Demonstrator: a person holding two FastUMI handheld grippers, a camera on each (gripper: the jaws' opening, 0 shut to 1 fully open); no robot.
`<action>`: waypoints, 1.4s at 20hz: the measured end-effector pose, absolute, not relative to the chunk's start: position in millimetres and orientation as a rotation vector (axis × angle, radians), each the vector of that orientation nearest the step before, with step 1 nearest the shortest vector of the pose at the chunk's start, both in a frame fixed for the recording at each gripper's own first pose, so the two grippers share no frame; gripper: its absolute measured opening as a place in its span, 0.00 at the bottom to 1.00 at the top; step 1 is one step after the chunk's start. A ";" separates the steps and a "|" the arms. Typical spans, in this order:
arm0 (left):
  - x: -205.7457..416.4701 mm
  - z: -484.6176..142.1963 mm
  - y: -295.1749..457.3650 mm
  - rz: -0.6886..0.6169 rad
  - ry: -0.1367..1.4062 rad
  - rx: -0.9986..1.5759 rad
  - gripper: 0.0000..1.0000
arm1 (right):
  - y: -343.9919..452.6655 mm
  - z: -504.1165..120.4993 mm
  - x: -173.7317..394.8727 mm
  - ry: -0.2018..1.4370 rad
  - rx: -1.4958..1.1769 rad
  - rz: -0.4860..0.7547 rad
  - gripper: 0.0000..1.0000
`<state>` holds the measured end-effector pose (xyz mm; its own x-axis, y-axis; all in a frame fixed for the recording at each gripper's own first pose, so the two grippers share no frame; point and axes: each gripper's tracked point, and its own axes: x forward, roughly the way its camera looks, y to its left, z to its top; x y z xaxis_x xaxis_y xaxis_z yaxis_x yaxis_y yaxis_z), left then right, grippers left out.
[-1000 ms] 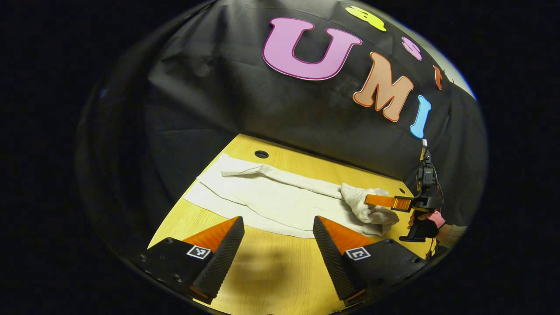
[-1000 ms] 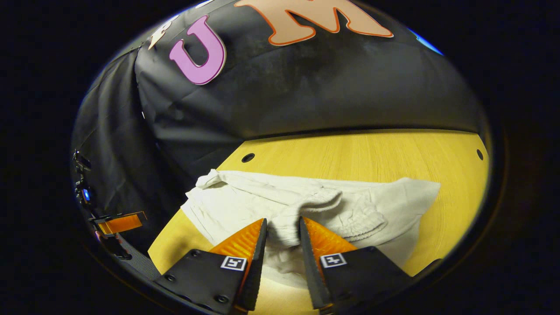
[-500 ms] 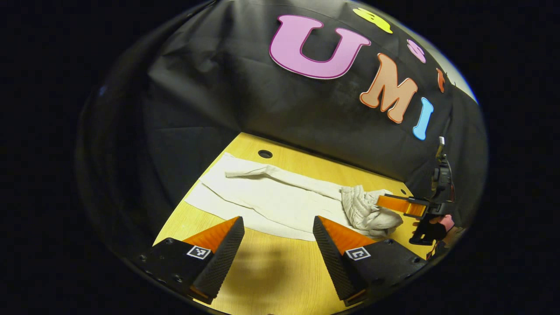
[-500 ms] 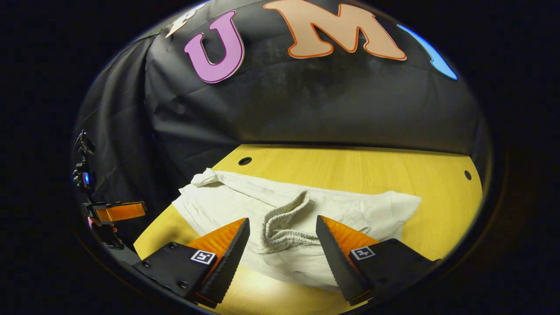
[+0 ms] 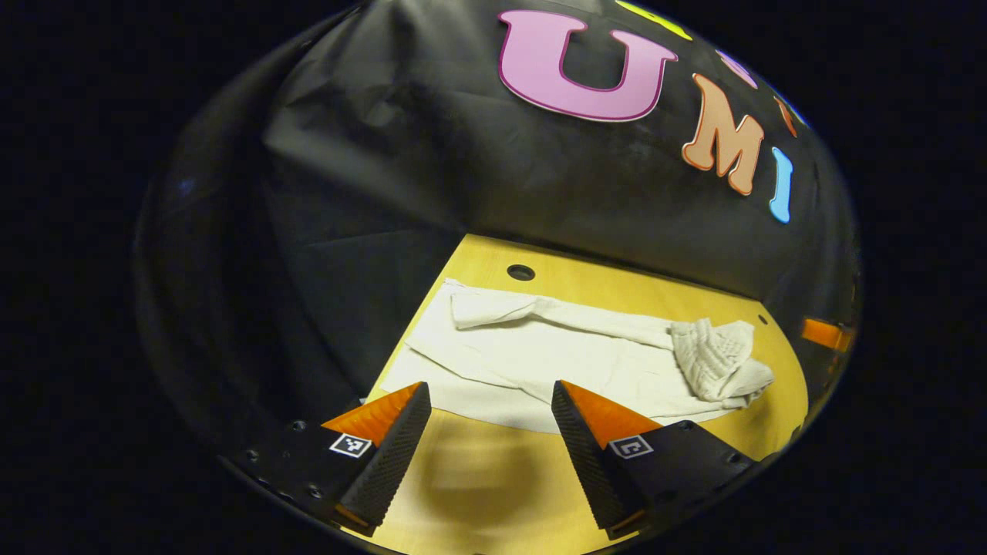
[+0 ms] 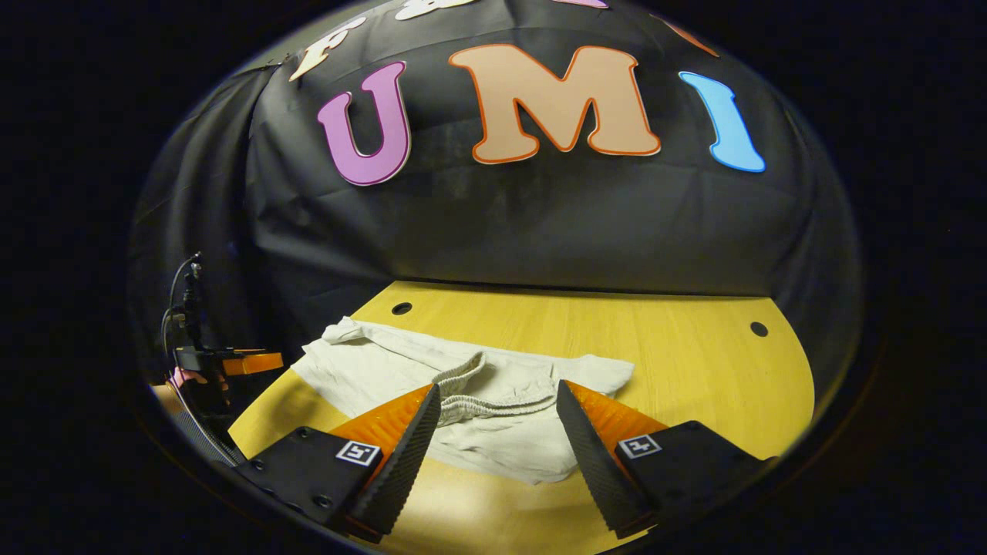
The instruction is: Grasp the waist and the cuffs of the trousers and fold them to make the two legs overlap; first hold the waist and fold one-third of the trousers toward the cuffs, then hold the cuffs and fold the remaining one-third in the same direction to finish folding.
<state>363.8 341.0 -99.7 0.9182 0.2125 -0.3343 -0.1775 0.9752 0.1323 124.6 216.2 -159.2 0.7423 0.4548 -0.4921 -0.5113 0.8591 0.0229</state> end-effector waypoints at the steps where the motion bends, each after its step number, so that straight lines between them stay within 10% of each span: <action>1: 372.3 -100.9 348.8 0.208 0.361 0.122 0.95 | 210.5 -153.7 122.3 0.502 -0.110 0.510 0.96; 20: 451.7 -150.5 423.6 0.233 0.446 0.212 0.87 | 142.7 -125.1 113.3 0.486 -0.082 0.289 0.96; 23: 456.7 -160.7 407.7 0.177 0.477 0.221 0.67 | 146.3 -130.4 113.1 0.494 -0.090 0.298 0.92; 28: 460.5 -163.4 395.2 0.130 0.502 0.222 0.03 | 150.3 -135.4 114.1 0.497 -0.105 0.313 0.96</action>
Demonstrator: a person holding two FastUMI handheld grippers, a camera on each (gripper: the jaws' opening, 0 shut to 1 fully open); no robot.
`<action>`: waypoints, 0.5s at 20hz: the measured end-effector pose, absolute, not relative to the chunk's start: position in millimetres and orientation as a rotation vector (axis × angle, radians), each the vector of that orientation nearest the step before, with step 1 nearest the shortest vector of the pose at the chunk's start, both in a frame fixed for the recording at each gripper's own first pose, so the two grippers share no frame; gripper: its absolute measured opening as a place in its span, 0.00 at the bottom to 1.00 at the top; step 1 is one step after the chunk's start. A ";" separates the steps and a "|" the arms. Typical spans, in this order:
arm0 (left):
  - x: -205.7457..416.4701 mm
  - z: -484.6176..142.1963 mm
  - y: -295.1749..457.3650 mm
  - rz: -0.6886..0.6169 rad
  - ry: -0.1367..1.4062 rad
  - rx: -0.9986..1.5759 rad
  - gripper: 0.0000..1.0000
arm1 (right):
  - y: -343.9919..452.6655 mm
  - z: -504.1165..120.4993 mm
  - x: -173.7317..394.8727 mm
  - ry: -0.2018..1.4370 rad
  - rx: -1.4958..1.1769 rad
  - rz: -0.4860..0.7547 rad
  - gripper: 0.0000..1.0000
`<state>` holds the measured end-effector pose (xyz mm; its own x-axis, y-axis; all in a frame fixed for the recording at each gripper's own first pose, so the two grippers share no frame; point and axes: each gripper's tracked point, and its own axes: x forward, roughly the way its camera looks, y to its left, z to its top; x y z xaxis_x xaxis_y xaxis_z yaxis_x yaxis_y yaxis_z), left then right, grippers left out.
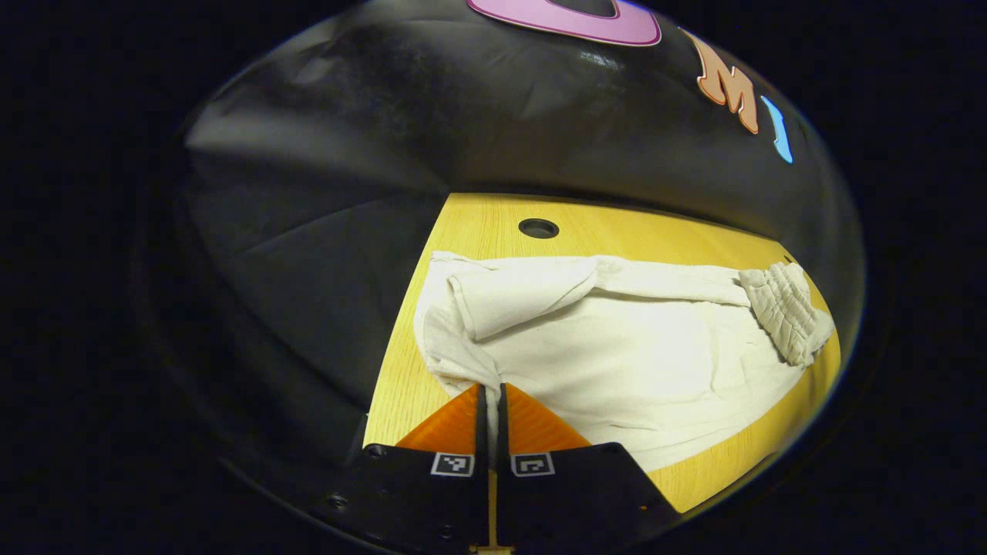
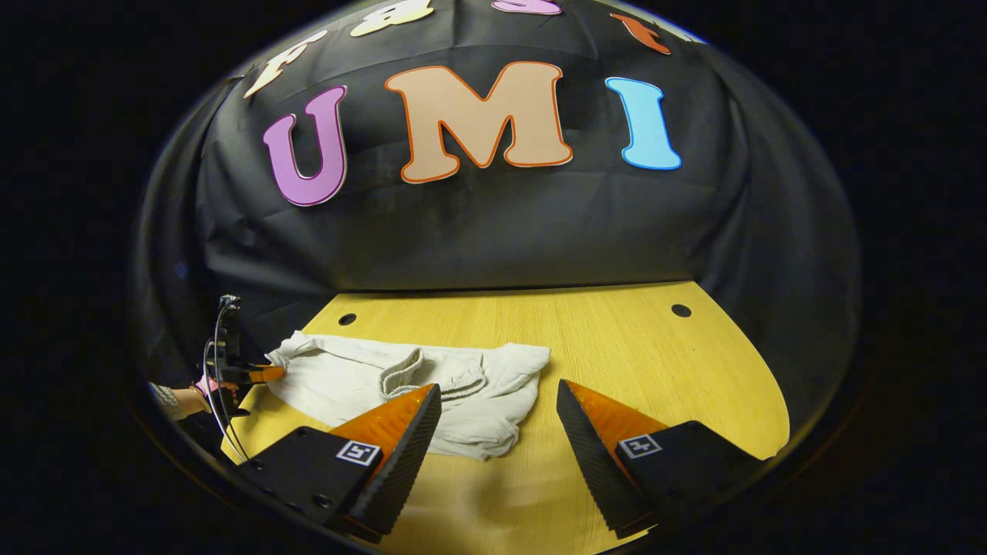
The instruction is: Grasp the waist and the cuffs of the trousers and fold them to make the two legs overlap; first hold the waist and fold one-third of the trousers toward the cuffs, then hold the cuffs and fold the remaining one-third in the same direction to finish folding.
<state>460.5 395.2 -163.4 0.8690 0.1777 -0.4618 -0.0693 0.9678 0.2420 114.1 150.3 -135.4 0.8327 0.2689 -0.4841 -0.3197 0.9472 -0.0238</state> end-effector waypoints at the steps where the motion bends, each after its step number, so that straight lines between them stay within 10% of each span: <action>1: 460.8 -163.1 395.3 0.137 0.506 0.227 0.01 | 150.0 -135.8 114.6 0.498 -0.106 0.315 0.96; 10: 463.1 -131.2 337.1 0.115 0.477 0.231 0.00 | 146.5 -140.3 124.7 0.507 -0.058 0.325 0.96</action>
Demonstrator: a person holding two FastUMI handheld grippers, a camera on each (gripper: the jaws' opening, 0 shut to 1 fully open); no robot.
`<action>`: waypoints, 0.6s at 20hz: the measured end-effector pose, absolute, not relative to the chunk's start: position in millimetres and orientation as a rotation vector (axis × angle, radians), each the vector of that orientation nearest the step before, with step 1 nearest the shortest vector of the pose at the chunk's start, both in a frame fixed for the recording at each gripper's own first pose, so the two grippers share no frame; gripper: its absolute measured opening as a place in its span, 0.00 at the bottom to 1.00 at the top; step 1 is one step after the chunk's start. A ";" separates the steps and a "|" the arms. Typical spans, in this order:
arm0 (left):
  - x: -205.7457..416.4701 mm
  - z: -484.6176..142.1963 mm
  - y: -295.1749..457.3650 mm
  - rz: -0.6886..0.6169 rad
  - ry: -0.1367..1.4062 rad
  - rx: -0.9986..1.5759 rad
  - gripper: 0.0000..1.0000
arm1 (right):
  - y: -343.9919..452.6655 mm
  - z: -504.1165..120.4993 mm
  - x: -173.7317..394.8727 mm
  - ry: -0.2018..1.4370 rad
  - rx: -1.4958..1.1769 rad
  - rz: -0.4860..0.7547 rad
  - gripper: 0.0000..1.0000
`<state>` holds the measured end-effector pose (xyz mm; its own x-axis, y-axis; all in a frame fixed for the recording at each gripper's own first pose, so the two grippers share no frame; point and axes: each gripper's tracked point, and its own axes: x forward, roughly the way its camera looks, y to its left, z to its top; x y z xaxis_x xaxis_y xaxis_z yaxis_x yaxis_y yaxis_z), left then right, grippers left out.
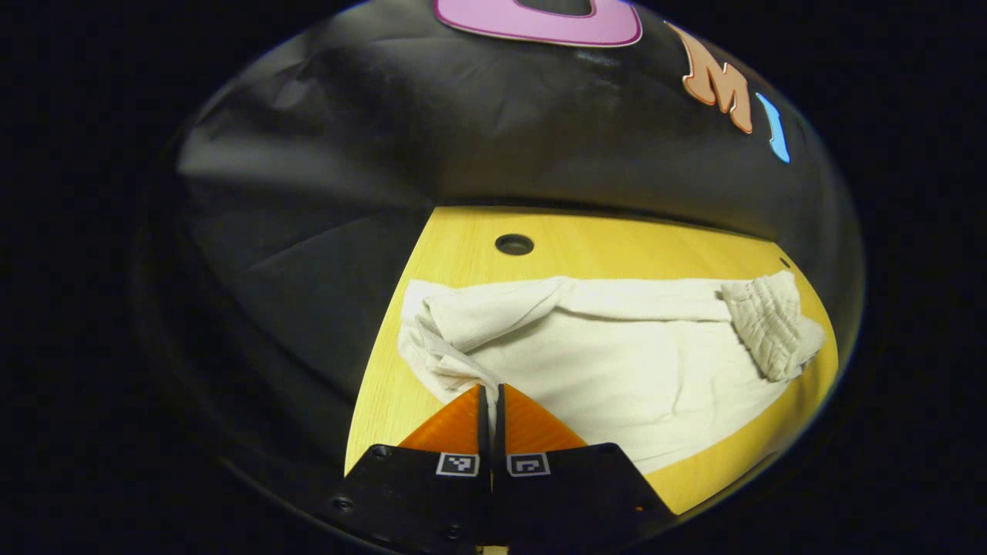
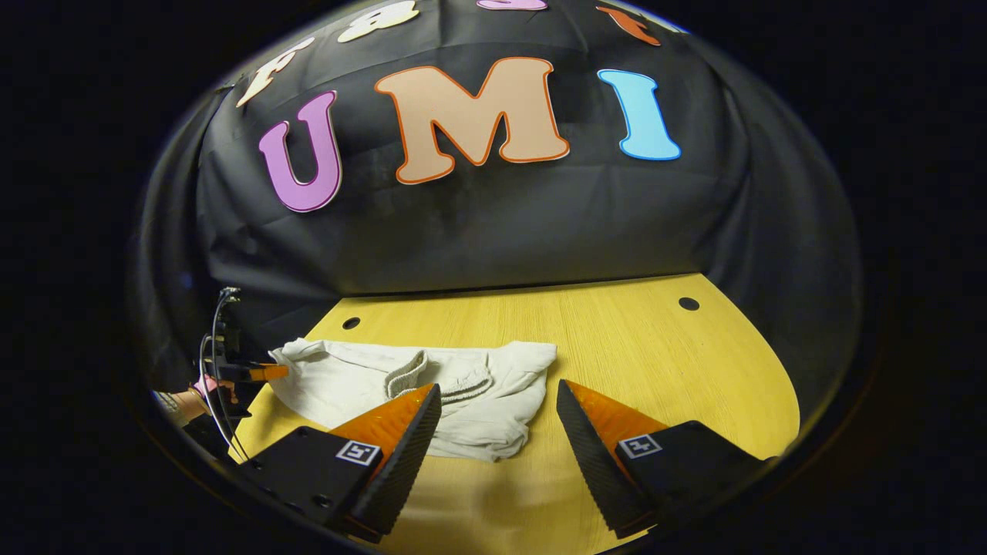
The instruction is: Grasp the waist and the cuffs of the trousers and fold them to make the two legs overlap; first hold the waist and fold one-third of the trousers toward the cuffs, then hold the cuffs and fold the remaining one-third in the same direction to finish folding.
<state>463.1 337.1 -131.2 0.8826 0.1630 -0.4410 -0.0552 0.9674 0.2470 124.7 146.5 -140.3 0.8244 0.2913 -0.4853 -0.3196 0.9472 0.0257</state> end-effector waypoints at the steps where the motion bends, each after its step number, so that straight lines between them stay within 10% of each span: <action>1: 463.5 -122.3 322.8 0.102 0.457 0.232 0.00 | 143.5 -141.2 125.9 0.508 -0.058 0.327 0.96; 12: 477.6 -41.7 88.8 -0.119 0.283 0.293 0.00 | 65.0 -139.3 137.5 0.524 -0.062 0.376 0.96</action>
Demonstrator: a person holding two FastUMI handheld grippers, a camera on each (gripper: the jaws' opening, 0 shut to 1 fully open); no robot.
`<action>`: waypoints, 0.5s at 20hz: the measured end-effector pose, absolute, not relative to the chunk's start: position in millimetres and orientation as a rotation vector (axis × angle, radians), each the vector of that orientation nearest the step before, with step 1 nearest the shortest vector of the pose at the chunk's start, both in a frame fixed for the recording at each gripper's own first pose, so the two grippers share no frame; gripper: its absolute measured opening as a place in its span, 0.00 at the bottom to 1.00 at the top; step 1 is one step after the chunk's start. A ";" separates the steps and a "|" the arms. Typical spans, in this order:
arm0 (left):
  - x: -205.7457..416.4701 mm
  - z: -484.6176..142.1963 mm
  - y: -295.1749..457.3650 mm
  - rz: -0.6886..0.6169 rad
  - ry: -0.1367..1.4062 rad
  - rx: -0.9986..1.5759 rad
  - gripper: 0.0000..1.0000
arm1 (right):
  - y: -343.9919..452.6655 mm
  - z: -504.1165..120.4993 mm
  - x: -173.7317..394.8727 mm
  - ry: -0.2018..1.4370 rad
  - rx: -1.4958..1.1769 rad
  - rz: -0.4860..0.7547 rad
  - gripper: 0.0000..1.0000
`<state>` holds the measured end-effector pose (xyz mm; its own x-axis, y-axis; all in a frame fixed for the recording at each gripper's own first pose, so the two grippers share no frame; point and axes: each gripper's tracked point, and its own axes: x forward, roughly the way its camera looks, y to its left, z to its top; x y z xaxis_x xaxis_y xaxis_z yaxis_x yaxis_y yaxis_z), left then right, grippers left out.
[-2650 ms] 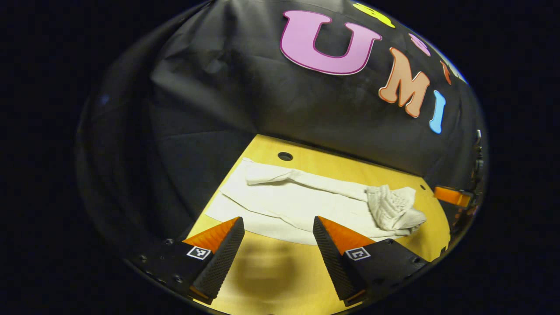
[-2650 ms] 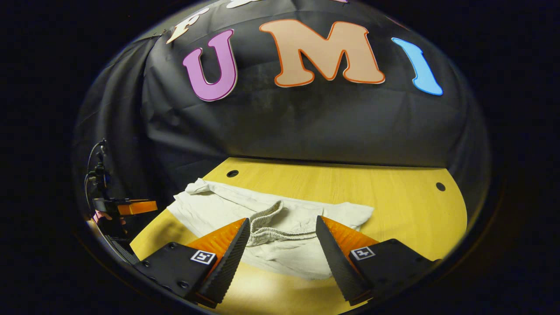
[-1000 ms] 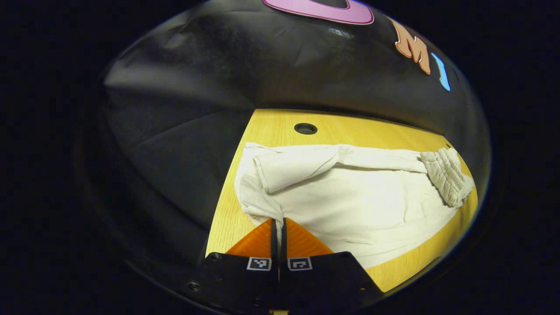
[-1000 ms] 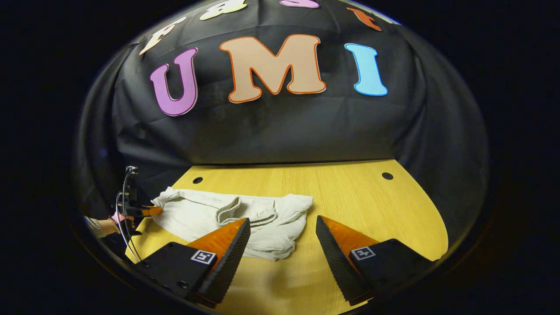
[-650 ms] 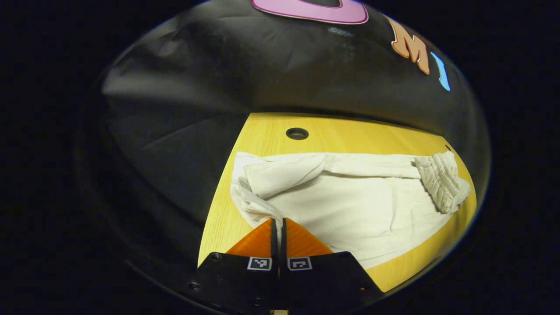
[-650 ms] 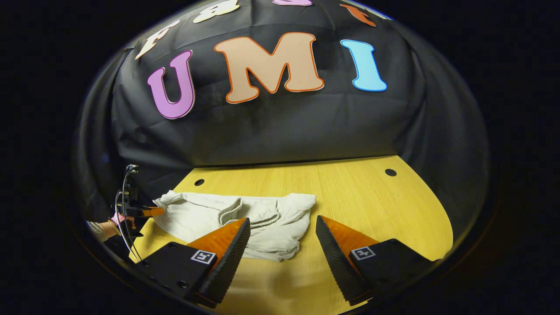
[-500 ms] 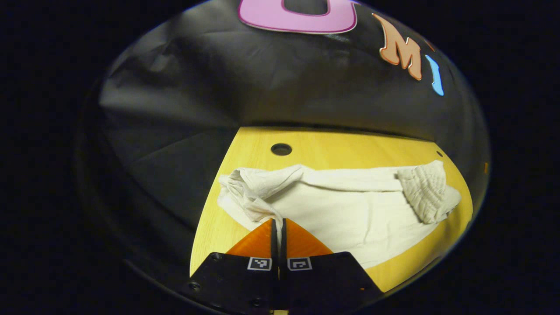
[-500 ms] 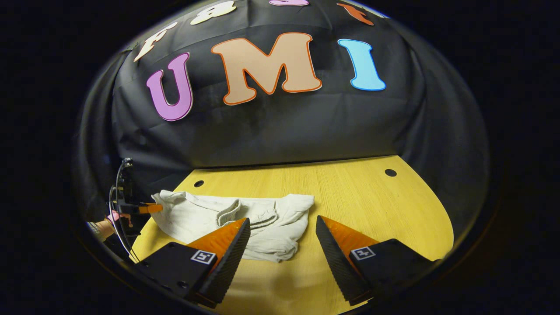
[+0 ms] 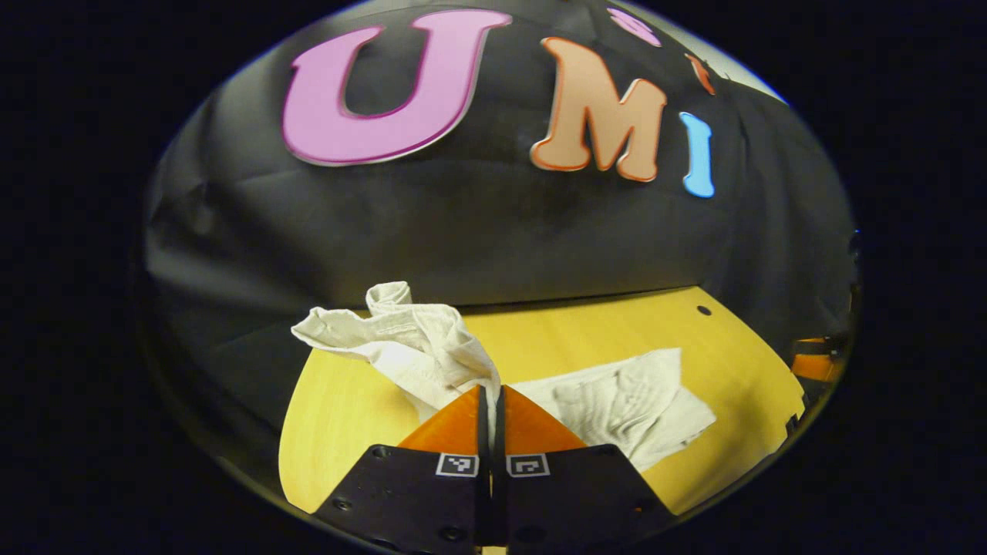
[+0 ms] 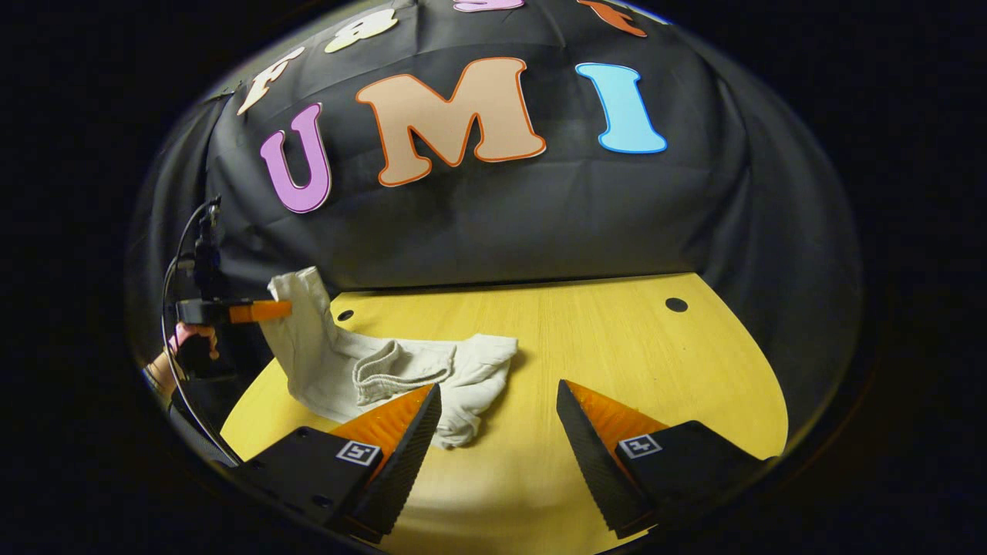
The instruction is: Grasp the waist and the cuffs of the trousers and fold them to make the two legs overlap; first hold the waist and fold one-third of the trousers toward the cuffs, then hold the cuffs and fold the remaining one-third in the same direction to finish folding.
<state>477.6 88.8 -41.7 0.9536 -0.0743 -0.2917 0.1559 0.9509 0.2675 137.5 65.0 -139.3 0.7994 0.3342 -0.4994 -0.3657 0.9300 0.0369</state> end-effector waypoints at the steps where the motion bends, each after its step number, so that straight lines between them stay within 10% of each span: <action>1: 479.4 -37.9 64.1 -0.147 0.266 0.315 0.00 | 55.6 -139.1 138.4 0.526 -0.059 0.381 0.96; 10: 481.6 -144.6 -102.6 -0.301 0.355 0.467 0.00 | -15.9 -139.4 143.6 0.542 -0.064 0.391 0.96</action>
